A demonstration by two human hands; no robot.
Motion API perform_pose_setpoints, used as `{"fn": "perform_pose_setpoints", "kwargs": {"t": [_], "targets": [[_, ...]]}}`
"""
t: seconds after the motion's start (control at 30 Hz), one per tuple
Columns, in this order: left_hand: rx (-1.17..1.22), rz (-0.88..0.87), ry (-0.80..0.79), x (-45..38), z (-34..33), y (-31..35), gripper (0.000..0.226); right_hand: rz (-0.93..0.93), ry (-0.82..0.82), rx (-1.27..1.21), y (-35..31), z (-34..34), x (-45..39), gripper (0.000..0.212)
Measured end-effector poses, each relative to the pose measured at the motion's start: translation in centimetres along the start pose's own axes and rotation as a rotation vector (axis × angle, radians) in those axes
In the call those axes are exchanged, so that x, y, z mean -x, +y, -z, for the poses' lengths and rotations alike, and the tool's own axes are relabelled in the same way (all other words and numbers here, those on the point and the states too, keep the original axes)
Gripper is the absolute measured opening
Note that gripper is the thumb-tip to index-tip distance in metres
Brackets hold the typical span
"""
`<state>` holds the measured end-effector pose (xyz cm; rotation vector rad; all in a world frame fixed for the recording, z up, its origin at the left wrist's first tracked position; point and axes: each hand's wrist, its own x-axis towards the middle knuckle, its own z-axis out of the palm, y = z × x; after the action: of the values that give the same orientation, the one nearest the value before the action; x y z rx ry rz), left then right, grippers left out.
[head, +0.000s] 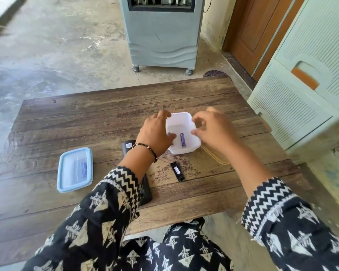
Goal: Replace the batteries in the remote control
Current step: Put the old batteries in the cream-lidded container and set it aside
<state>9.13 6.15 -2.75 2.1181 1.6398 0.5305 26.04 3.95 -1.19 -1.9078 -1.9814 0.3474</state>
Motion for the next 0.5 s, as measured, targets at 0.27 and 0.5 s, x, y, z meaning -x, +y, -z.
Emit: {"fn": "perform_pose_setpoints", "kwargs": {"t": [0.27,0.5], "targets": [[0.293,0.378,-0.042,2.7,-0.3,-0.3,0.05,-0.258,-0.152,0.14,2.4,-0.6,4.5,0.025],[0.644,0.493,-0.076,2.6,-0.6,-0.3,0.043,-0.226,-0.143,0.258,2.3,-0.9,4.2,0.025]]}}
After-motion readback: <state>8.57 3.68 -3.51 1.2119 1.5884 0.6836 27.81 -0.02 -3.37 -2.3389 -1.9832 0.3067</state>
